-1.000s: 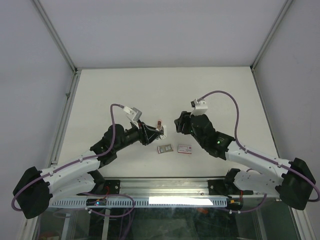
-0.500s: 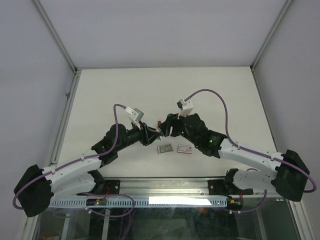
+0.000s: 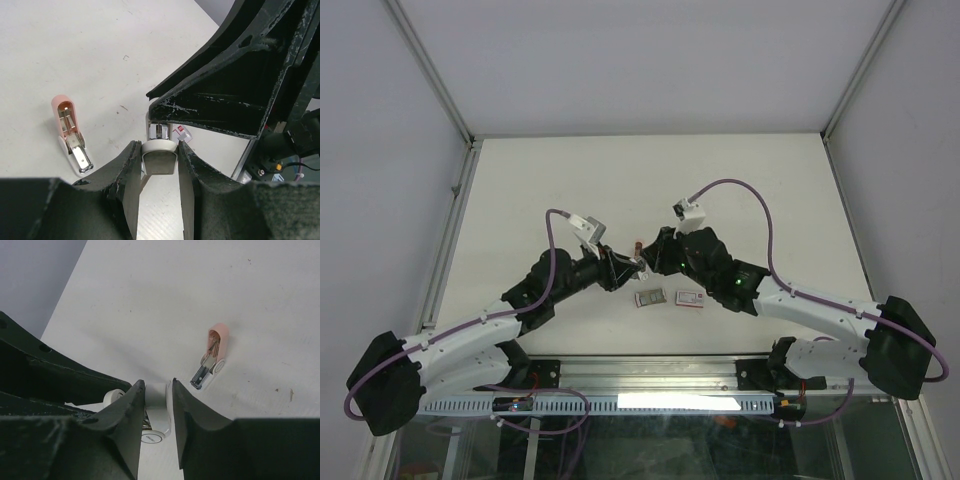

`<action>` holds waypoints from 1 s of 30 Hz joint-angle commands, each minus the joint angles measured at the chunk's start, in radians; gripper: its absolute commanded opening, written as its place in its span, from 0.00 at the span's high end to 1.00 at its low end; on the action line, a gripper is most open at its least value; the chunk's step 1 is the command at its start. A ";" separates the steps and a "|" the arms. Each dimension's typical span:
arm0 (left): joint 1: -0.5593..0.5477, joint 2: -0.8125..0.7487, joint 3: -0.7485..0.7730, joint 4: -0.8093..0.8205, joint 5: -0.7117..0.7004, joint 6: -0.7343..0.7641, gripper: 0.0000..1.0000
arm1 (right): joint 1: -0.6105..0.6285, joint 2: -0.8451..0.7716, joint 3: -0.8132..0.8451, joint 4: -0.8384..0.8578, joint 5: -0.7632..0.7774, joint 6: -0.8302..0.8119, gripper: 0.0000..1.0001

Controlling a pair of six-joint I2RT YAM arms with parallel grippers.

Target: Load the staples into the stapler

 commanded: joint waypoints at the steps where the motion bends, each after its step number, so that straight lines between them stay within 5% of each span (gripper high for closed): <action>1: -0.007 -0.038 0.000 0.075 -0.024 0.014 1.00 | 0.003 -0.010 0.007 0.041 -0.013 0.040 0.71; 10: -0.008 -0.052 -0.034 0.074 -0.023 0.016 1.00 | -0.029 -0.053 -0.012 0.036 0.061 0.059 1.00; 27: -0.009 0.003 -0.112 0.061 0.027 -0.029 0.83 | -0.107 -0.236 -0.073 0.088 0.216 0.028 1.00; 30: -0.009 0.003 -0.120 0.061 0.031 -0.036 0.71 | -0.111 -0.248 -0.081 0.101 0.228 0.010 1.00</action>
